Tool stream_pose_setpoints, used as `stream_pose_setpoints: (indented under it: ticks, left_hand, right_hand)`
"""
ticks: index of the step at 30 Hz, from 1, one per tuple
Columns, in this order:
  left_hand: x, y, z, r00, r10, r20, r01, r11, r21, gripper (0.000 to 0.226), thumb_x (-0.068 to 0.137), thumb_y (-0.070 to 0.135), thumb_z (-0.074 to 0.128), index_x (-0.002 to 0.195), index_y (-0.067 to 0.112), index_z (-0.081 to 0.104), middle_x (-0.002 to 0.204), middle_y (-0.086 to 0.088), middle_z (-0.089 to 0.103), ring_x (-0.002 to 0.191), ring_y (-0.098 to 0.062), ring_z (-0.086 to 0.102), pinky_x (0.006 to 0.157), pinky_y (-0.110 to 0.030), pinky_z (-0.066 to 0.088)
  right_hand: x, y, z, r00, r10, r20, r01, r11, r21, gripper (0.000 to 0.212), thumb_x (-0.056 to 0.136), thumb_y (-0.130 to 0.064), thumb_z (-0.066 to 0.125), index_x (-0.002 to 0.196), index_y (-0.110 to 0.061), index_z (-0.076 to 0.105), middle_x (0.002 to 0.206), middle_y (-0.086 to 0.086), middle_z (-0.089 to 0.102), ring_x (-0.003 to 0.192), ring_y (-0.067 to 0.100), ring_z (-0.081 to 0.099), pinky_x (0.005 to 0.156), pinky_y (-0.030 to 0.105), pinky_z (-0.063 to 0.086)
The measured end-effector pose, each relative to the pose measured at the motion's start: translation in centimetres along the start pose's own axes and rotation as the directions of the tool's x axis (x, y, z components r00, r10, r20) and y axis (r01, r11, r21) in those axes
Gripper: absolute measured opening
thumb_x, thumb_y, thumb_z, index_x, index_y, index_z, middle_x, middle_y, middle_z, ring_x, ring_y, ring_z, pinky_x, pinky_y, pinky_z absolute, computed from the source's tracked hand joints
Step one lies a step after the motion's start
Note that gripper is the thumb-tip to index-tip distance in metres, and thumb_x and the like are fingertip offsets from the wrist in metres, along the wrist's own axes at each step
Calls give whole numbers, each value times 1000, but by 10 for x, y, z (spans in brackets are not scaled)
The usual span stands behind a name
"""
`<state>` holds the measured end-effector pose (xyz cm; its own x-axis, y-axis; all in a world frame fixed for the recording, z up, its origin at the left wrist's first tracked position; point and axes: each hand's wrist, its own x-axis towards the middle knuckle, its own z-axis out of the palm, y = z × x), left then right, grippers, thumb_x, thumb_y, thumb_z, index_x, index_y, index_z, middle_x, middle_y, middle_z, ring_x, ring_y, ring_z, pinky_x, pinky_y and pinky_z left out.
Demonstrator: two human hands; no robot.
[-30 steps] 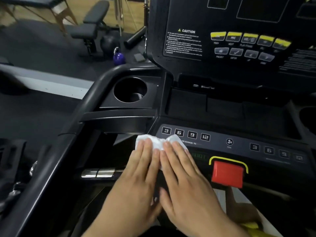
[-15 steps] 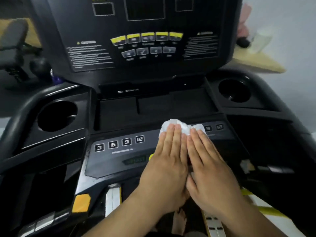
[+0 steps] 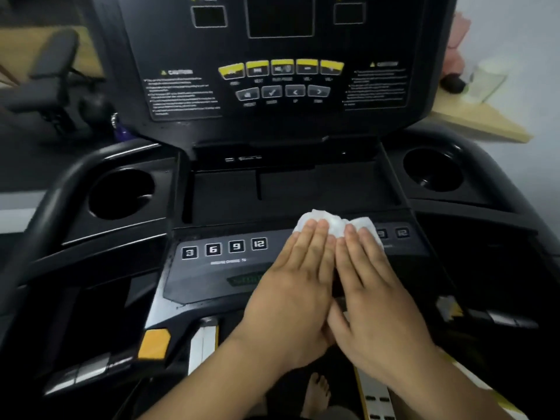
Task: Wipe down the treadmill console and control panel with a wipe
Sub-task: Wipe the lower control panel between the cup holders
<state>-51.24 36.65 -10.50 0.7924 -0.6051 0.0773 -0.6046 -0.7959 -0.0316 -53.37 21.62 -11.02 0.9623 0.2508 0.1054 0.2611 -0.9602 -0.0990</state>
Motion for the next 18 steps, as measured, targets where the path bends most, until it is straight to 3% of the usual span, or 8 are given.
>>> stream_pose_setpoints:
  ticks: [3,8,12,14,18]
  left_hand:
    - [-36,-27,0,989,-146,-39,142,985,-99,81,82,38,34,150,-4,26,159,-24,21,150,-35,12,119,-47,24]
    - [-91,-68,1,939,-341,-43,333,934,-133,79,80,31,38,150,-4,26,159,-21,22,151,-31,11,117,-48,28]
    - [-135,-74,-3,877,-474,-76,428,844,-323,82,75,27,42,152,4,29,162,-10,21,150,-17,17,113,-29,32]
    - [-147,-63,0,882,-467,-70,419,842,-340,84,76,33,51,151,0,30,162,-13,20,150,-24,17,115,-32,28]
    - [-131,-35,12,918,-388,-83,375,917,-135,87,74,38,55,142,-13,37,152,-30,33,144,-48,22,112,-53,26]
  right_hand:
    - [20,-41,5,991,-135,10,135,990,32,72,91,-43,32,149,-1,27,159,19,21,149,32,15,115,43,14]
    - [49,-109,11,945,-327,7,325,940,103,73,90,-44,31,151,-3,25,160,18,19,150,31,11,116,44,9]
    - [39,-139,18,894,-447,40,437,887,150,76,92,-46,35,152,-2,21,161,17,14,151,29,3,118,43,5]
    - [28,-138,20,871,-488,54,476,866,152,76,91,-46,38,151,-2,24,162,16,14,151,28,3,118,42,7]
    - [16,-108,12,878,-476,53,462,871,164,73,88,-44,41,149,-4,35,159,11,27,150,23,15,117,37,13]
